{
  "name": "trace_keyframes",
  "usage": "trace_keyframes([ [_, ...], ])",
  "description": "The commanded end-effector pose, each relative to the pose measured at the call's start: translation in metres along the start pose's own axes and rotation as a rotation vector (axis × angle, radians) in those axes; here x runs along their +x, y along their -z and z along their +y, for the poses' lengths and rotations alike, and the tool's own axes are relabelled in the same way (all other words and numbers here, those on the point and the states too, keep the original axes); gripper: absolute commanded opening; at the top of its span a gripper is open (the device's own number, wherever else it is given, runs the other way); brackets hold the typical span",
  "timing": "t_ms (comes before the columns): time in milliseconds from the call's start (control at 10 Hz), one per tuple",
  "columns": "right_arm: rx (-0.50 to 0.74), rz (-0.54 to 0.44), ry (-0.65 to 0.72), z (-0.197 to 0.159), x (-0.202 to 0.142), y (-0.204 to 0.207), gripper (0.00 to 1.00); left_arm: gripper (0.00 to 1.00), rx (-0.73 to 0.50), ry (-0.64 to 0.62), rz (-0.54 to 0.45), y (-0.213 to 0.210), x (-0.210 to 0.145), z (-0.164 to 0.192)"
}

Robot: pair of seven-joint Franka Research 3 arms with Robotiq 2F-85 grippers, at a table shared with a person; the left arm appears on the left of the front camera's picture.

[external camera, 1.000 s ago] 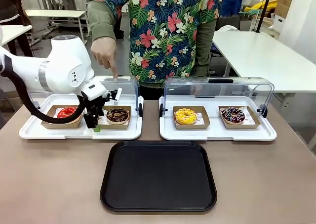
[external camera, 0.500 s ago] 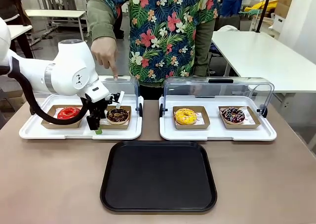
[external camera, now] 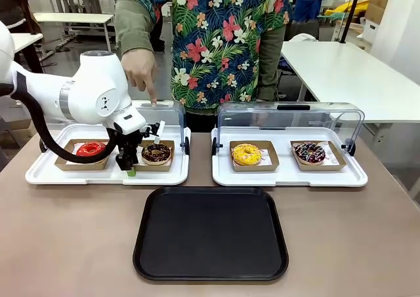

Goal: Move the second donut from the left to the tray.
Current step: Pick up the Paper togo box containing the Donut indicated by the person and place it on the Handle tray.

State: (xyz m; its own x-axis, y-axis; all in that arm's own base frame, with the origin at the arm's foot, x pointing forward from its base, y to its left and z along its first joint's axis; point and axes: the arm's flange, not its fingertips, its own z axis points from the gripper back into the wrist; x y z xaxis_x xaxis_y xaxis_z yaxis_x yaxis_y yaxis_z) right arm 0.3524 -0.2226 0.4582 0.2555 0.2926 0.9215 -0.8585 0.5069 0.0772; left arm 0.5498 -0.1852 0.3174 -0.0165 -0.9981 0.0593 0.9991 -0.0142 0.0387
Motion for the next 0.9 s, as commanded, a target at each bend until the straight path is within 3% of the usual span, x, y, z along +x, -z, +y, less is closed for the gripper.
trace_keyframes([
  [0, -0.001, -0.022, -0.017, -0.0013, 0.0016, -0.0002, 1.00, 0.00, -0.017, -0.018, 0.013, -0.0023, 0.0024, 0.0019],
  [600, -0.001, -0.022, -0.017, -0.0013, 0.0016, -0.0002, 1.00, 0.00, -0.010, -0.001, 0.044, -0.0008, 0.0004, 0.0029],
  [800, -0.001, -0.022, -0.017, -0.0013, 0.0016, -0.0002, 1.00, 0.00, -0.012, 0.008, 0.014, -0.0030, 0.0003, 0.0011],
])
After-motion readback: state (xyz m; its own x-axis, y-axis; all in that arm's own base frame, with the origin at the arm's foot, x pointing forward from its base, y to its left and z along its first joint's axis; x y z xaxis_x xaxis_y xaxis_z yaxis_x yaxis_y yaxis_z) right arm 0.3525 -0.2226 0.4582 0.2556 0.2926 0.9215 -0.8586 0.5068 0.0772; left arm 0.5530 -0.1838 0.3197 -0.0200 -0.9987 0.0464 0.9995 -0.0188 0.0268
